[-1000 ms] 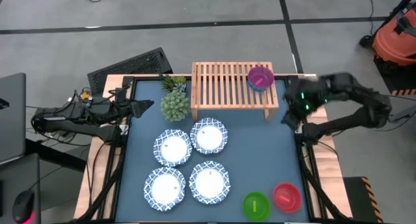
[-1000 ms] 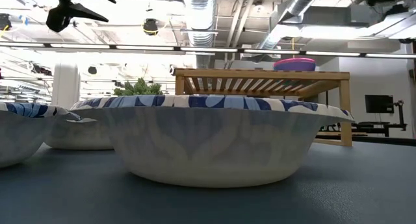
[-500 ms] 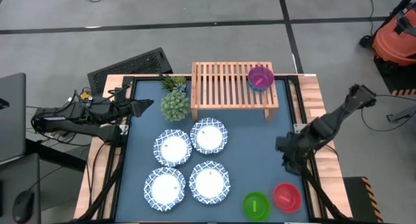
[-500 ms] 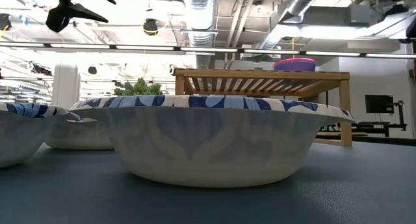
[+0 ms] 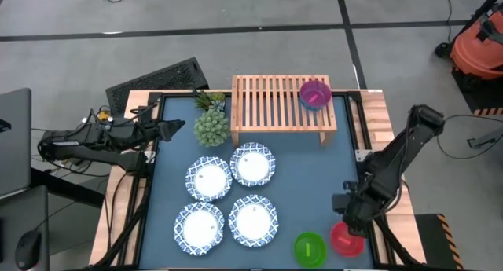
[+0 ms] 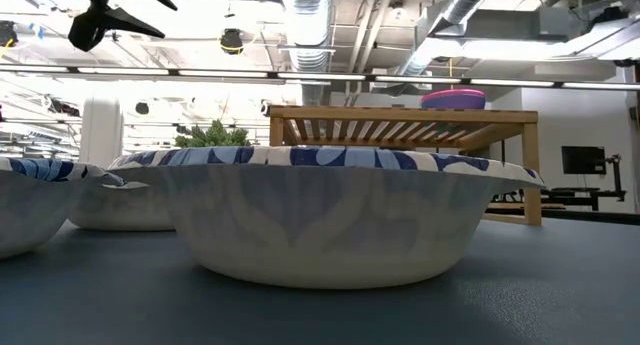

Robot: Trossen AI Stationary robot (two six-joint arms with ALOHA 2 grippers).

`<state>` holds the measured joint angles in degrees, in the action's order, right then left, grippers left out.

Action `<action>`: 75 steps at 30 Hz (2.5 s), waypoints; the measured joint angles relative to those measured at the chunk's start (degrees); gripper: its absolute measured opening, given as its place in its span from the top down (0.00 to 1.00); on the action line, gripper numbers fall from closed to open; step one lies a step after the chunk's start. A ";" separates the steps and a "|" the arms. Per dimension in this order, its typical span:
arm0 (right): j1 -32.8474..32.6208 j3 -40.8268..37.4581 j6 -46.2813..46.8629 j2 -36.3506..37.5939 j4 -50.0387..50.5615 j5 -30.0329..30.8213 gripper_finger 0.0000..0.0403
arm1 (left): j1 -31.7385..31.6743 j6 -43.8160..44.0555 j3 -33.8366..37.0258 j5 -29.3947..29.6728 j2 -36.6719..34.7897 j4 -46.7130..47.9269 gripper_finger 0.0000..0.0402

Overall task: Place and stack bowls onto a shelf
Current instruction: Stack the orange bowl on top of the red bowl on the shelf

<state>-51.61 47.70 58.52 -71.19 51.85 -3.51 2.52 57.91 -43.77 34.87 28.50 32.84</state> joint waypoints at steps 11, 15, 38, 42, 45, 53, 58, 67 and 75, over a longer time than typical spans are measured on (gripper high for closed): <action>-3.21 -0.26 -0.30 -8.72 -5.64 0.51 0.58 | 0.00 0.00 0.00 0.05 0.01 0.99 0.51; -3.17 -1.77 -0.30 -12.59 -7.92 0.21 0.58 | 0.00 0.00 0.00 0.09 0.00 1.14 0.51; 6.10 -3.12 7.61 2.38 4.02 -3.80 0.94 | 0.00 0.87 0.00 0.07 0.01 1.14 0.51; 13.74 -1.14 8.99 10.42 5.86 -0.94 0.94 | 0.00 0.94 0.00 0.04 -0.01 1.14 0.51; 21.38 2.48 10.73 15.35 7.37 5.14 0.94 | 0.00 1.21 0.00 0.04 -0.01 1.12 0.51; 47.42 18.48 5.31 19.41 12.11 16.85 0.94 | 0.00 1.36 0.00 0.04 -0.01 1.14 0.51; 65.63 29.32 -7.59 16.12 15.72 15.32 0.94 | 0.00 1.31 0.00 0.04 0.00 1.14 0.51; 92.86 46.25 -31.55 2.63 18.45 3.11 0.94 | 0.00 1.29 0.00 -0.38 -0.01 1.14 0.51; 105.13 50.95 -41.37 -8.30 24.21 -7.01 0.94 | 0.02 1.29 0.00 -0.55 -0.01 1.14 0.51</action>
<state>53.52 98.65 17.15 -79.49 76.07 -10.51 2.55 59.20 -43.77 34.33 28.49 33.98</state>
